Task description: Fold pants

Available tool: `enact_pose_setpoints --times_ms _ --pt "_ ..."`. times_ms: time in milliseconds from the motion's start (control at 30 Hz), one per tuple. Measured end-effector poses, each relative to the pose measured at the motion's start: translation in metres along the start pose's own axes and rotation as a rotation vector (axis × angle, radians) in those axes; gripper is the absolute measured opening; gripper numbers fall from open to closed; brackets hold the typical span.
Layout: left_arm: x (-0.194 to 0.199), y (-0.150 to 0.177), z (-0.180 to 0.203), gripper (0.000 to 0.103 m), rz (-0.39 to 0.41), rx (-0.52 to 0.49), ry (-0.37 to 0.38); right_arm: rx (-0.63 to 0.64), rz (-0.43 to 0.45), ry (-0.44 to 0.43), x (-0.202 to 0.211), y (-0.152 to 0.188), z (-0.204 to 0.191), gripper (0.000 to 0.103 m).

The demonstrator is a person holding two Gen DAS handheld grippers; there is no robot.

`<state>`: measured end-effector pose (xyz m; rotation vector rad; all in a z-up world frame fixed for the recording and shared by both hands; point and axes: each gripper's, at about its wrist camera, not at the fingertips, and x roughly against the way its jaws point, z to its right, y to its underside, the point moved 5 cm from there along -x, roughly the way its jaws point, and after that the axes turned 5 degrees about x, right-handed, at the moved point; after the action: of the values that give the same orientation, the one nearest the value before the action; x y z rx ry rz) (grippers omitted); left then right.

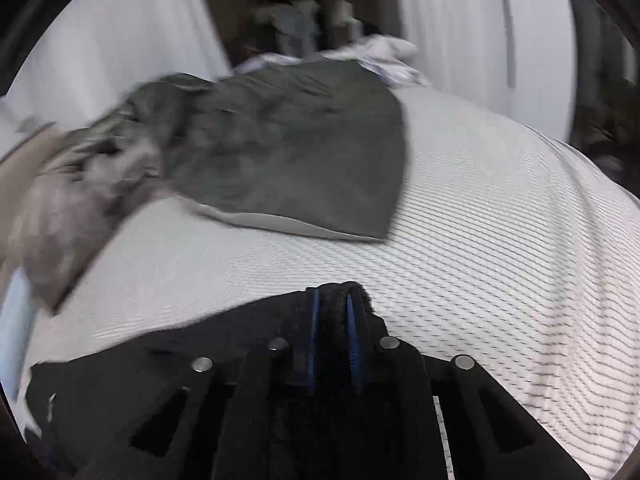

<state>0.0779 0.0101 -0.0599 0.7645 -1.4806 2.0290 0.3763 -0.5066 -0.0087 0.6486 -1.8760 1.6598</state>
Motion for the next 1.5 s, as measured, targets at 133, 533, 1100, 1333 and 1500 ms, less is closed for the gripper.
enact_pose_setpoints --times_ms 133,533,1100,1333,1500 --pt "0.000 -0.003 -0.005 0.102 0.011 0.019 -0.017 -0.017 -0.085 0.026 -0.002 0.007 0.000 0.035" --pt "0.016 -0.004 -0.014 0.102 0.047 0.059 -0.033 0.166 0.105 -0.078 0.203 0.102 -0.028 0.103" --pt "0.094 0.023 -0.096 0.102 0.143 0.283 -0.058 -0.192 -0.059 -0.176 0.213 0.280 0.056 0.081" --pt "0.150 0.046 -0.185 0.102 0.249 0.507 -0.116 -0.320 -0.052 -0.281 0.190 0.279 0.062 0.040" --pt "0.160 0.073 -0.235 0.102 0.235 0.641 -0.141 -0.301 -0.018 -0.246 0.197 0.287 0.077 0.026"
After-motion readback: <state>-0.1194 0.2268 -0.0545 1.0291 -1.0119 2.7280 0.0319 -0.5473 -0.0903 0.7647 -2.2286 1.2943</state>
